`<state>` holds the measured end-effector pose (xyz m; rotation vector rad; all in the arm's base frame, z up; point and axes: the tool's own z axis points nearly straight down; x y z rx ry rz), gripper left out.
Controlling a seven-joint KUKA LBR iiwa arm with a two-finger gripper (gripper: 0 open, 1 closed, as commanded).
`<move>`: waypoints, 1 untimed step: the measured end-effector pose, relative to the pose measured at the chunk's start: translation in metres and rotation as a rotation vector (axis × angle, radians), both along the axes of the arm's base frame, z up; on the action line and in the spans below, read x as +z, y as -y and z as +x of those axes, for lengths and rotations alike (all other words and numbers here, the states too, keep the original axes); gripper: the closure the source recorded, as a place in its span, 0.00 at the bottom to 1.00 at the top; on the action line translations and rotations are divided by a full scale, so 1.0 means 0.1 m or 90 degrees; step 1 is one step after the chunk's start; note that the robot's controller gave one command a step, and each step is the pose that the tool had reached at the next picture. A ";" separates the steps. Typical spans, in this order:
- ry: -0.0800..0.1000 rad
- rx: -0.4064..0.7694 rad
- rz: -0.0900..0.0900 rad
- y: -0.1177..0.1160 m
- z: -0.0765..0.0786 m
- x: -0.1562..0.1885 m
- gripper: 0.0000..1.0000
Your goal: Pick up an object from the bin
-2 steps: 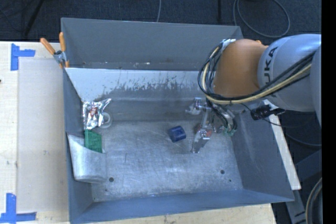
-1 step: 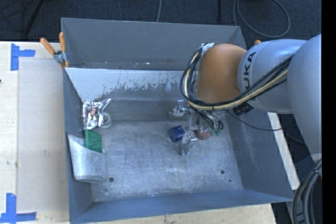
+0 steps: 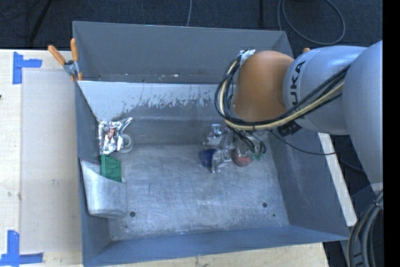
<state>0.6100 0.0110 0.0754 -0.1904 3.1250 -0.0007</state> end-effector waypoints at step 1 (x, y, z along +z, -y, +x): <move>-0.001 0.012 0.000 -0.09 -0.07 1.43 1.00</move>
Offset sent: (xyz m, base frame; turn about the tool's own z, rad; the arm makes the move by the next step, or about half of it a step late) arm -0.0095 0.0093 0.1388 -0.0227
